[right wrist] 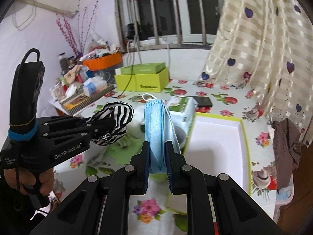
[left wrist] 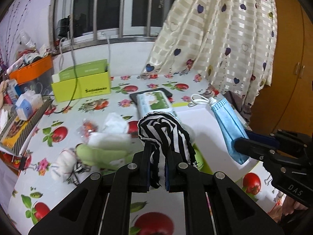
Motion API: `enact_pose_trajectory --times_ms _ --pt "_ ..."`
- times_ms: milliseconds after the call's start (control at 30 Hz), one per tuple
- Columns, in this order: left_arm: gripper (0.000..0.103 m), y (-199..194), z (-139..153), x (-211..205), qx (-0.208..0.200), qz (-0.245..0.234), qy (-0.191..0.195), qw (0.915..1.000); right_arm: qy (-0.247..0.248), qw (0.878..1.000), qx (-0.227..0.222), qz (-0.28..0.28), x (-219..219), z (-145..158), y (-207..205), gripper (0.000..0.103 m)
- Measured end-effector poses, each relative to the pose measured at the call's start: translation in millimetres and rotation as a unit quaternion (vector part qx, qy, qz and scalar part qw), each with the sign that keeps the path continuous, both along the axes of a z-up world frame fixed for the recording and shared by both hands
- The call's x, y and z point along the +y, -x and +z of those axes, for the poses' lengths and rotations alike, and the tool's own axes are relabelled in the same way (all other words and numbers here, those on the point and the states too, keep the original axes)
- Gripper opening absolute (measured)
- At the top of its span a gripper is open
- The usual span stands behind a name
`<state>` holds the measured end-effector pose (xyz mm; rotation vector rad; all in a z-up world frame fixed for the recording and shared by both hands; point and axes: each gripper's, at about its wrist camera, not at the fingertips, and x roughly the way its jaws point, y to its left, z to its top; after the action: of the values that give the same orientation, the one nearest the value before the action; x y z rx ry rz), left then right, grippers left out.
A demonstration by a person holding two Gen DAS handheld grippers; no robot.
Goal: Organize soft objects
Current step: 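Carry the striped sock and blue mask over the white green-rimmed tray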
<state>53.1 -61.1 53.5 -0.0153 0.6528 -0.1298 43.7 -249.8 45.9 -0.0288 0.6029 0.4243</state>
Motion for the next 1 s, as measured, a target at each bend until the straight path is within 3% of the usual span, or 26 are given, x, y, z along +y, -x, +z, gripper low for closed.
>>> enact_pose_trajectory --times_ms 433,1000 --pt "0.011 -38 -5 -61 0.025 -0.057 0.014 0.9980 -0.018 0.997 0.030 -0.074 -73 -25 -24 0.015" --pt "0.011 -95 -59 -124 0.107 -0.107 0.004 0.9884 -0.024 0.988 0.107 -0.112 -116 -86 -67 0.016"
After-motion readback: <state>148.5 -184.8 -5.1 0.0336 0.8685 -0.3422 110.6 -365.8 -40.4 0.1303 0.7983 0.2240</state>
